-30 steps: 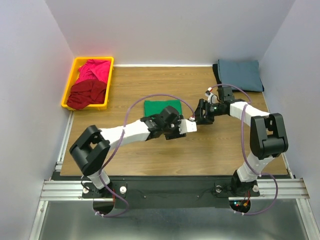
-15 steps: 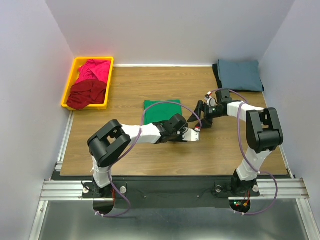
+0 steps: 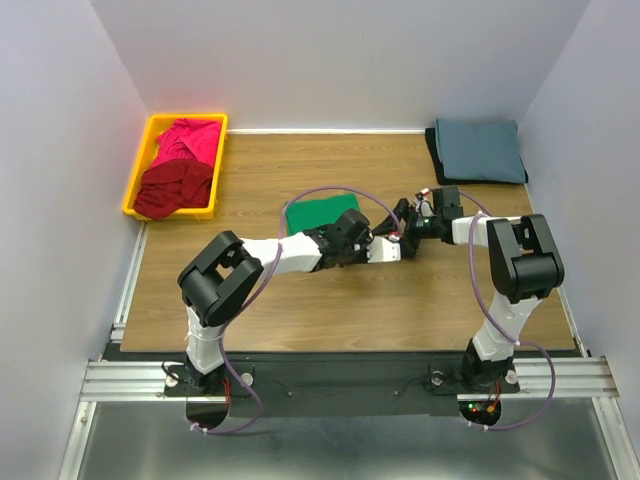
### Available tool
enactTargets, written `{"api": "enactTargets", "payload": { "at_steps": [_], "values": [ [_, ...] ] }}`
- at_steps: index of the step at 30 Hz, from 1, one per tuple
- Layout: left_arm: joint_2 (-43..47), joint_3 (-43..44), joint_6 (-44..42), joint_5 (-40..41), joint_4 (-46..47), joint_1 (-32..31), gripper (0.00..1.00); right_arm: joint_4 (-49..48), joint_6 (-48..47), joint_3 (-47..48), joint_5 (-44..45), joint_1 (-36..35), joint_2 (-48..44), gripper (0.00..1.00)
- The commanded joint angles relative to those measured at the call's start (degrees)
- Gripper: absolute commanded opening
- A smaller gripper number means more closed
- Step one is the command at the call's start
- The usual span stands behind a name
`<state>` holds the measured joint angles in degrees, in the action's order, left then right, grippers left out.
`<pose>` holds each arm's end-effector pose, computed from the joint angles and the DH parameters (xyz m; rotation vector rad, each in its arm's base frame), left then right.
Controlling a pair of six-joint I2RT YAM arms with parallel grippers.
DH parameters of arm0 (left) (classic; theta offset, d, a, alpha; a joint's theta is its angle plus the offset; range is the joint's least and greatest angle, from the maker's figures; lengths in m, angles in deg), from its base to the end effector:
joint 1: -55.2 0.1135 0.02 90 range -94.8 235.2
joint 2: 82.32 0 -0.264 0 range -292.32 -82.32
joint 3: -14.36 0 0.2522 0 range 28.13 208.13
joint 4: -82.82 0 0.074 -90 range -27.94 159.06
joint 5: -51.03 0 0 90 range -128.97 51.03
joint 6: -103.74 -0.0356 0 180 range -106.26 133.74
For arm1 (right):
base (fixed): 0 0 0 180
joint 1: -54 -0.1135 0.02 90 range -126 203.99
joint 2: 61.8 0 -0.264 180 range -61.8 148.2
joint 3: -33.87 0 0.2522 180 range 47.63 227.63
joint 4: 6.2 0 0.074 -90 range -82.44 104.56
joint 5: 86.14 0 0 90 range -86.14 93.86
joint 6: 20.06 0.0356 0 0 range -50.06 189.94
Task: Fold and stack the t-shirts
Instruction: Neatly place the folded tshirt to the corner
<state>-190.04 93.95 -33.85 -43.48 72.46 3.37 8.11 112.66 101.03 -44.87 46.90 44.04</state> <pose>0.2502 -0.3229 0.1779 1.7383 1.4178 -0.1283 0.3416 0.0695 0.1320 0.4131 2.5534 1.4110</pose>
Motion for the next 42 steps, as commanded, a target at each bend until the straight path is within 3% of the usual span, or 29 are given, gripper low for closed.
{"api": "enactTargets", "payload": {
  "at_steps": [1, 7, 23, 30, 32, 33, 35, 38, 39, 41, 42],
  "values": [
    [4.01, 3.52, 2.77, -5.33, -1.64, 1.03, 0.0, -14.52, 11.31, -2.25, 1.53, -0.46, 0.94, 0.86],
    [3.13, 6.94, 3.65, -6.29, -3.05, 1.47, 0.0, -27.62, 18.89, -5.16, 6.61, -4.23, 2.34, 0.86],
    [3.75, 10.38, 5.76, -11.39, -4.8, 2.0, 0.0, -35.71, 20.03, 0.12, 18.84, -8.82, 12.28, 0.67],
    [3.4, 10.91, 6.63, -12.62, -4.98, 2.26, 0.0, -36.15, 18.98, 0.65, 20.69, -9.08, 13.86, 0.5],
    [3.4, 11.26, 7.16, -12.63, -5.07, 2.26, 0.0, -36.15, 17.58, 1.08, 20.87, -9.08, 14.13, 0.36],
    [3.57, 11.34, 8.03, -12.02, -5.07, 2.35, 0.12, -36.07, 17.14, 1.69, 20.61, -9.08, 14.13, 0.3],
    [4.44, 12.31, 9.97, -11.92, -6.64, 3.57, 0.27, -35.11, 14.26, 2.05, 20.43, -9.08, 12.91, 0.19],
    [9.53, 12.31, 17.08, -16.92, -7.79, 8.93, 0.57, -28.35, 6.43, 4.15, 23.32, -9.08, 8.43, 0.14],
    [11.98, 12.49, 19.01, -18.85, -9.53, 10.42, 0.64, -26.24, 4.06, 5.99, 24.46, -9.08, 7.28, 0.11],
    [14.28, 12.93, 22.96, -20.36, -12.87, 15.15, 0.68, -20.37, -3.64, 8.19, 27.62, -9.08, 4.64, 0.08],
    [15.34, 12.84, 23.94, -20.79, -13.5, 16.75, 0.91, -17.98, -6.48, 9.68, 28.68, -9.08, 4.11, 0.07]
  ]
}}
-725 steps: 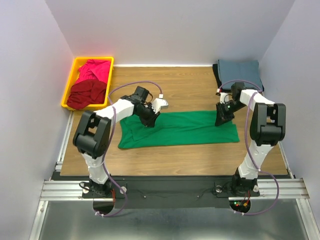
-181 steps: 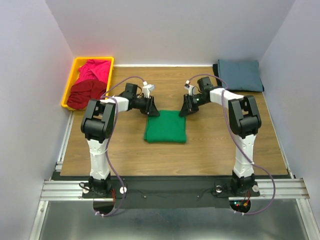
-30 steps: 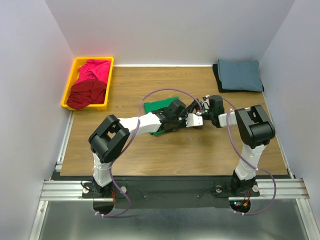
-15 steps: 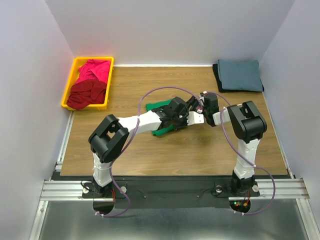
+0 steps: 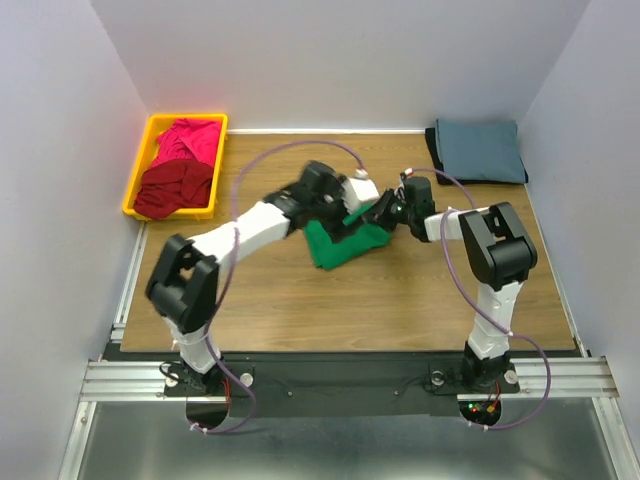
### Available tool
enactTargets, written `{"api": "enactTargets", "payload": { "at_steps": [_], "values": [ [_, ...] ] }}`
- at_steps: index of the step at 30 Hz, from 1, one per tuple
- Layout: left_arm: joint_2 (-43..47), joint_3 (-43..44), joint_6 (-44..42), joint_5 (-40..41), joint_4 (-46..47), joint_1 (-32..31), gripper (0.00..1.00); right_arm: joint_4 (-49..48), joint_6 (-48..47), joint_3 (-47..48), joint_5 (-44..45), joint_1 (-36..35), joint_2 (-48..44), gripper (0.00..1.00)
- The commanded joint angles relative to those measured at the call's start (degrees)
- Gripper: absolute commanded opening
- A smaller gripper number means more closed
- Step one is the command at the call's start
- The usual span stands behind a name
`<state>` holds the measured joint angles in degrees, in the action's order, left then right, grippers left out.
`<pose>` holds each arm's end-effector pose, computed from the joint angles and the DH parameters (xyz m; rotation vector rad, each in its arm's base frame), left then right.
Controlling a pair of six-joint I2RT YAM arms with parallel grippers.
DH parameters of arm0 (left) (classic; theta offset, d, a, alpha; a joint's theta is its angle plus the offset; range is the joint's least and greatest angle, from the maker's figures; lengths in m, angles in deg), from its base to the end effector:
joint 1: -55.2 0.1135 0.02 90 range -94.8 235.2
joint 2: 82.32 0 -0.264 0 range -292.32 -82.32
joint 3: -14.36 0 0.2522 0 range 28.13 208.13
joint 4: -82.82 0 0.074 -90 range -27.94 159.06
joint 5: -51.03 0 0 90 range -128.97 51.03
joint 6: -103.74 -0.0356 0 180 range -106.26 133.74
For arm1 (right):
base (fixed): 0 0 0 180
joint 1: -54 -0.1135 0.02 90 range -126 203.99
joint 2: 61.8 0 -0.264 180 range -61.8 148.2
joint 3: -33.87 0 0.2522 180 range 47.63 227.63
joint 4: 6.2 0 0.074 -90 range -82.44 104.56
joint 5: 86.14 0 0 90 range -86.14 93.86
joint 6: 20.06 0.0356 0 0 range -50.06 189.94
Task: Fold and stack the t-shirts
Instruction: Neatly place the folded tshirt to the corner
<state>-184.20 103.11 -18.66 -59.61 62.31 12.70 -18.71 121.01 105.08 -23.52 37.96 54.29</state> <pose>0.2933 -0.2858 0.2551 1.4706 1.5758 -0.4903 0.3838 0.1274 0.1161 0.3961 2.2738 1.1599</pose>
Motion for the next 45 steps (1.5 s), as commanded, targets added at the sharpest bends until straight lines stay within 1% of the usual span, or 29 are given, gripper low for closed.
{"api": "enactTargets", "payload": {
  "at_steps": [1, 2, 3, 4, 7, 8, 10, 15, 16, 18, 19, 20, 26, 30, 37, 45],
  "values": [
    [11.78, 3.51, 9.54, -4.93, -4.15, 8.74, 0.97, 10.25, -17.03, 6.61, 8.64, -0.05, -6.66, 0.04],
    [12.93, 3.07, 10.42, -5.11, -4.94, 9.97, 0.96, 12.79, -20.97, 8.62, 10.4, 0.3, -7.19, 0.03],
    [14.77, 3.07, 10.69, -5.28, -6.86, 12.5, 0.97, 14.12, -22.92, 9.6, 10.85, 0.65, -7.28, 0.01],
    [15.74, 2.2, 11.3, -4.94, -7.23, 13.57, 0.97, 17.0, -26.86, 12.05, 12.07, 0.83, -7.2, 0.01],
    [18.74, 0.44, 12.71, -3.44, -7.93, 17.44, 0.97, 20.1, -32.85, 15.14, 14.19, 1.35, -6.85, 0.01],
    [19.35, -0.79, 12.72, -3.18, -8.28, 18.06, 0.97, 21.67, -37.05, 17.06, 15.76, 1.7, -6.58, 0.01],
    [20.84, -2.02, 12.72, -1.78, -8.46, 19.2, 0.97, 23.0, -42.25, 19.09, 16.91, 2.75, -5.53, 0.01],
    [24.71, -6.6, 13.07, -0.28, -6.18, 20.26, 0.97, 25.82, -50.53, 27.7, 18.32, 5.92, -1.15, 0.01],
    [25.07, -7.65, 13.33, -0.01, -5.92, 20.26, 0.97, 26.17, -53.41, 29.46, 18.76, 7.23, -0.44, 0.01],
    [25.68, -8.79, 13.86, 0.25, -4.95, 20.26, 0.97, 29.33, -55.19, 33.06, 18.59, 8.55, 1.32, 0.0],
    [26.21, -9.32, 14.29, 0.6, -4.69, 20.26, 0.98, 30.38, -55.98, 37.34, 18.41, 10.04, 2.2, 0.01],
    [26.21, -10.2, 14.91, 0.69, -4.33, 20.26, 0.98, 32.05, -57.38, 39.3, 18.32, 10.66, 3.77, 0.01],
    [26.04, -12.57, 16.14, 0.96, -3.45, 20.35, 0.98, 36.45, -61.35, 53.44, 18.76, 14.45, 9.58, 0.0],
    [25.77, -13.19, 16.14, 0.43, -3.8, 20.26, 0.98, 38.04, -63.46, 58.63, 18.67, 15.59, 11.52, 0.01],
    [25.6, -13.37, 15.79, 0.87, -3.72, 20.35, 0.98, 40.41, -66.88, 64.45, 18.76, 15.86, 12.32, 0.01],
    [24.72, -13.11, 15.97, 0.34, -3.45, 20.35, 0.98, 42.87, -66.89, 68.93, 18.15, 17.96, 10.91, 0.01]
  ]
}}
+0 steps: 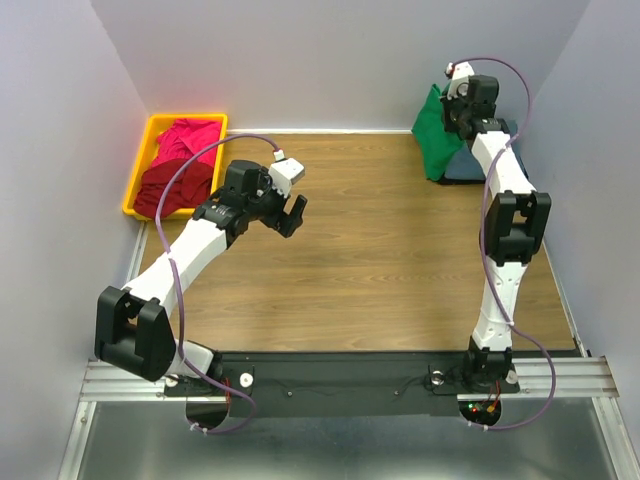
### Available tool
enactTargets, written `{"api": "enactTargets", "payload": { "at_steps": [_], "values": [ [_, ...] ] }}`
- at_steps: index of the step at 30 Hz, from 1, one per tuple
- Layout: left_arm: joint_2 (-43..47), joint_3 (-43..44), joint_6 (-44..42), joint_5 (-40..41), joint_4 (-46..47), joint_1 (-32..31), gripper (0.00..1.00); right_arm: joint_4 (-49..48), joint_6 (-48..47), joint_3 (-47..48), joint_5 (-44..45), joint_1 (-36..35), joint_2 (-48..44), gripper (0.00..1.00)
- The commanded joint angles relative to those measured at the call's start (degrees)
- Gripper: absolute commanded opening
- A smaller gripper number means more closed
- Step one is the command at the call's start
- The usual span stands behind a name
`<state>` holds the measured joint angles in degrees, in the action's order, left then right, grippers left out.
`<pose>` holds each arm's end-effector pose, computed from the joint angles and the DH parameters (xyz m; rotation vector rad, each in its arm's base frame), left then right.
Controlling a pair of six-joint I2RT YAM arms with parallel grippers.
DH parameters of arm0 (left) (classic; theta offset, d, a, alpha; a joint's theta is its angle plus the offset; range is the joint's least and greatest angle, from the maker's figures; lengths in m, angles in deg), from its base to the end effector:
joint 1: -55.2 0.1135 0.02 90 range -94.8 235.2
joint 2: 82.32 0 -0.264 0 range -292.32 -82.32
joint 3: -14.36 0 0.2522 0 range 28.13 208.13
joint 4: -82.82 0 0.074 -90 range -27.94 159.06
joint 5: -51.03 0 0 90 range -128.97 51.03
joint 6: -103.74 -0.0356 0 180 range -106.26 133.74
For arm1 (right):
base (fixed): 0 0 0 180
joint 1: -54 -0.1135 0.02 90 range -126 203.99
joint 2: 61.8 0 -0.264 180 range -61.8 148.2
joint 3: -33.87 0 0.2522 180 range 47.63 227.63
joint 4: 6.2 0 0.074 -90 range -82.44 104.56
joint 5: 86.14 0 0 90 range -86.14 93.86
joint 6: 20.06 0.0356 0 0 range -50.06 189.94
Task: Fold and stack the t-shirts
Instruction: Neatly place the folded tshirt to the corner
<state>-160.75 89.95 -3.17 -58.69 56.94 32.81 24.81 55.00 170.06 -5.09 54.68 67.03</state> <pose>0.2850 -0.1304 0.3080 0.8903 1.8641 -0.4149 0.5357 -0.0008 0.3077 -0.3455 1.9479 -0.0223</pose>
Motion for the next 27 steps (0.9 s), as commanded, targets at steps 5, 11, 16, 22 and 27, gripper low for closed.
{"api": "enactTargets", "payload": {
  "at_steps": [5, 11, 16, 22, 27],
  "values": [
    [0.56, 0.84, 0.56, -1.1, 1.66, 0.24, 0.98, 0.76, -0.27, 5.1, -0.8, 2.03, -2.97, 0.01],
    [0.21, 1.2, 0.65, -1.63, 1.4, 0.24, 0.98, 2.17, 0.17, 7.38, -2.12, 3.62, -3.86, 0.01],
    [-0.23, 1.2, 0.82, -2.07, 1.4, 0.16, 0.98, 4.01, 1.93, 9.84, -4.93, 4.23, -4.12, 0.01],
    [-0.84, 1.63, 1.0, -2.33, 1.4, 0.24, 0.98, 5.42, 3.86, 12.39, -6.69, 4.32, -4.21, 0.02],
    [-1.28, 1.98, 1.0, -2.34, 1.13, 0.24, 0.98, 5.77, 3.78, 12.92, -6.52, 4.5, -3.94, 0.02]
  ]
}}
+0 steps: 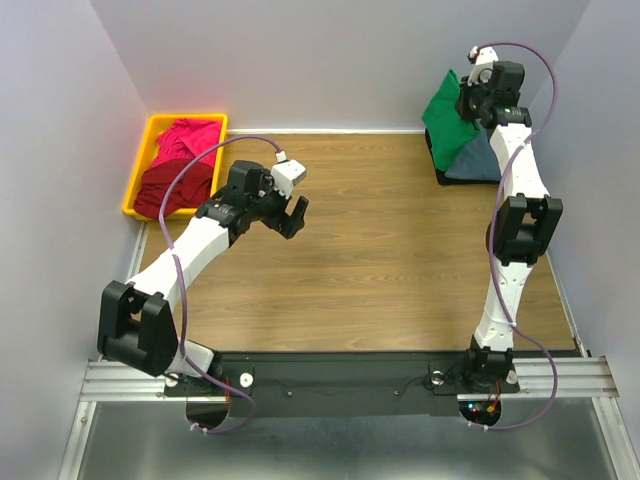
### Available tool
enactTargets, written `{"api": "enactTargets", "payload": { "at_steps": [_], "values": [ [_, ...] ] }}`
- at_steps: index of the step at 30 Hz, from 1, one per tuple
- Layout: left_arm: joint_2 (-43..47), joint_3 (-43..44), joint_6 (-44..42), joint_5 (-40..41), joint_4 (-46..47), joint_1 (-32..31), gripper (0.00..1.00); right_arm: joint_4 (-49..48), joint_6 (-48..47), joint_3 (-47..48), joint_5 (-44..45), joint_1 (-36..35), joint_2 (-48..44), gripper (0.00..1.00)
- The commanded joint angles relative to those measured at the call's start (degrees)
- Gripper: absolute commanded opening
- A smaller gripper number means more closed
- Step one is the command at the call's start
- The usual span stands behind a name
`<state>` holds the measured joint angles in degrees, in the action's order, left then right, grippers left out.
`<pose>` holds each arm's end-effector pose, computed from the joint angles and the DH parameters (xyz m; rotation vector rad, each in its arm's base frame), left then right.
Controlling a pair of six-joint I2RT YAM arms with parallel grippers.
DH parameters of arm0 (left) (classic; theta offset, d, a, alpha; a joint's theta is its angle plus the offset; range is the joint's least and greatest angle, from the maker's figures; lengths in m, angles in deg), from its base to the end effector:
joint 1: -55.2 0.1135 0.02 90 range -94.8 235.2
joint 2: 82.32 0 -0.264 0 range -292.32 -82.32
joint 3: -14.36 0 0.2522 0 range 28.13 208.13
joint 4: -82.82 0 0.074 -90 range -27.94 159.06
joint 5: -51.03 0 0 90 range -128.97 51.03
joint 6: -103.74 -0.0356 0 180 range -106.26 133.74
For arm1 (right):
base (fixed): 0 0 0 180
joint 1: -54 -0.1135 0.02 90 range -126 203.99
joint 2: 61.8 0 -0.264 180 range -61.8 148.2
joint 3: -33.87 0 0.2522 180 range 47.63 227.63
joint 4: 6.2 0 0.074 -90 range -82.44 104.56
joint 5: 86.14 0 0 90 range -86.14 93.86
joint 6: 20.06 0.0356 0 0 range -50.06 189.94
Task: Fold and stack the t-shirts
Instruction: Neatly place the folded tshirt to the corner
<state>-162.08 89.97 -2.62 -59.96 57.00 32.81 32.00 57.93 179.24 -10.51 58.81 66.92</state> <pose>0.2887 -0.1327 0.3015 0.8977 1.8834 -0.4468 0.5265 -0.0354 0.3519 -0.2860 1.9136 0.0486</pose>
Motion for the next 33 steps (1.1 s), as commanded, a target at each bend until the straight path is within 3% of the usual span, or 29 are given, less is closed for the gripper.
{"api": "enactTargets", "payload": {
  "at_steps": [1, 21, 33],
  "values": [
    [0.05, 2.05, 0.45, -1.07, 0.89, 0.24, 0.98, -1.42, 0.94, 3.65, -1.36, 0.54, -3.83, 0.02],
    [-1.36, 4.16, 1.5, -3.26, -2.44, 0.24, 0.98, -1.42, -12.59, 3.91, -4.43, 9.59, 5.56, 0.02],
    [-1.8, 4.78, 0.54, -2.91, -5.7, 0.16, 0.98, -4.32, -20.51, 10.95, -3.65, 11.88, 16.2, 0.02]
  ]
}}
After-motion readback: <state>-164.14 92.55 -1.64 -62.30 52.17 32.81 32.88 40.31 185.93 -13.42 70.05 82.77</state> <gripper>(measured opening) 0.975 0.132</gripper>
